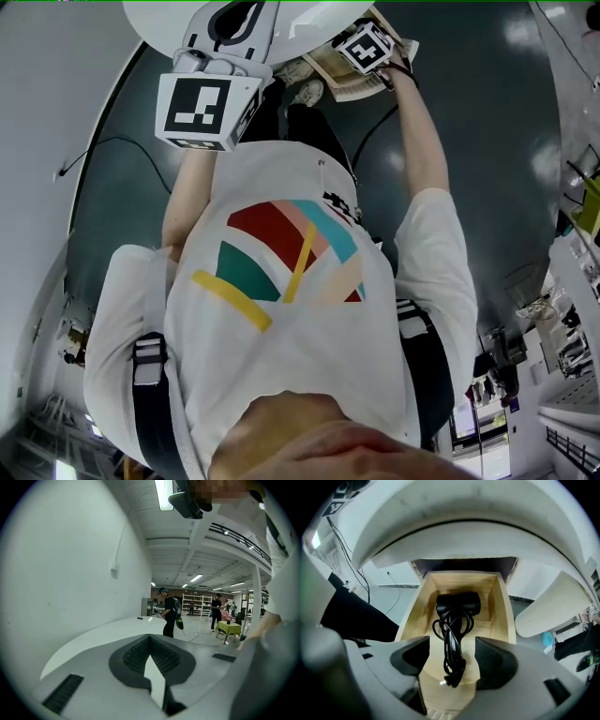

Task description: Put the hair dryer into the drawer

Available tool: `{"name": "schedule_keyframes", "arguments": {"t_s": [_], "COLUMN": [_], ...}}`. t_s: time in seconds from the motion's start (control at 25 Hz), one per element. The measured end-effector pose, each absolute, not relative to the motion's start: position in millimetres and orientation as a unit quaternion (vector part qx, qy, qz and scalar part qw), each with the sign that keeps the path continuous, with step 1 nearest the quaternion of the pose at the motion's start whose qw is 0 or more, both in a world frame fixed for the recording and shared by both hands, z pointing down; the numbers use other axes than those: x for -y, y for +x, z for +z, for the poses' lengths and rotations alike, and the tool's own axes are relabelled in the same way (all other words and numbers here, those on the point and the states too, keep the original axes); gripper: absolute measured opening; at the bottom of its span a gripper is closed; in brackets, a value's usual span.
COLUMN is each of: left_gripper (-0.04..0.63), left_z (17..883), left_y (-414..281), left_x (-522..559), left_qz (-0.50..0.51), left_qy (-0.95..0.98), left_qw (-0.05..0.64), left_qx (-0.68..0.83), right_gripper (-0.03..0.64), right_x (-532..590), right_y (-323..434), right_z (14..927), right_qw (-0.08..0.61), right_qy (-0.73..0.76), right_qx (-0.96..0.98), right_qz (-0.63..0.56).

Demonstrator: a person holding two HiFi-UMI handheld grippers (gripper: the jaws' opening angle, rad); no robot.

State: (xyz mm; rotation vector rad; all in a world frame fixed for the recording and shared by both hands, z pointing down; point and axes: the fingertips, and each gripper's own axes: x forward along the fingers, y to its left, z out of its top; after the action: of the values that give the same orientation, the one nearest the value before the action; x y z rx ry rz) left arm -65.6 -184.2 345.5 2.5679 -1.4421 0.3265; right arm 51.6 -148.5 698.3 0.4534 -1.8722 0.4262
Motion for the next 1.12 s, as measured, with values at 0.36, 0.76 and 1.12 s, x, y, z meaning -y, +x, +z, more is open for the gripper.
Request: {"name": "schedule_keyframes", "arguments": {"t_s": [0.36, 0.76, 1.12], "left_gripper": [0.014, 0.014, 0.015], "left_z": [331.1, 313.4, 297.2], "left_y": [-60.9, -31.7, -1.9], "left_x": [188.0, 202.4, 203.9], "left_qz": [0.078, 0.057, 0.064], "left_qy": [0.876, 0.902, 0.92], "left_qw": [0.081, 0.06, 0.023], "left_qx": [0.469, 0.424, 0.385], "right_gripper": [0.305, 0.232, 0.221], "right_x": [137.8, 166.0, 185.7], "right_y": [64.0, 93.9, 97.4], "right_z": [662.7, 567.2, 442.7], "right_qw": [0.524, 0.375, 0.196], "right_qy": [0.256, 0.443, 0.545], "right_qx": [0.787, 0.781, 0.791], "right_qz": [0.202, 0.23, 0.199]}}
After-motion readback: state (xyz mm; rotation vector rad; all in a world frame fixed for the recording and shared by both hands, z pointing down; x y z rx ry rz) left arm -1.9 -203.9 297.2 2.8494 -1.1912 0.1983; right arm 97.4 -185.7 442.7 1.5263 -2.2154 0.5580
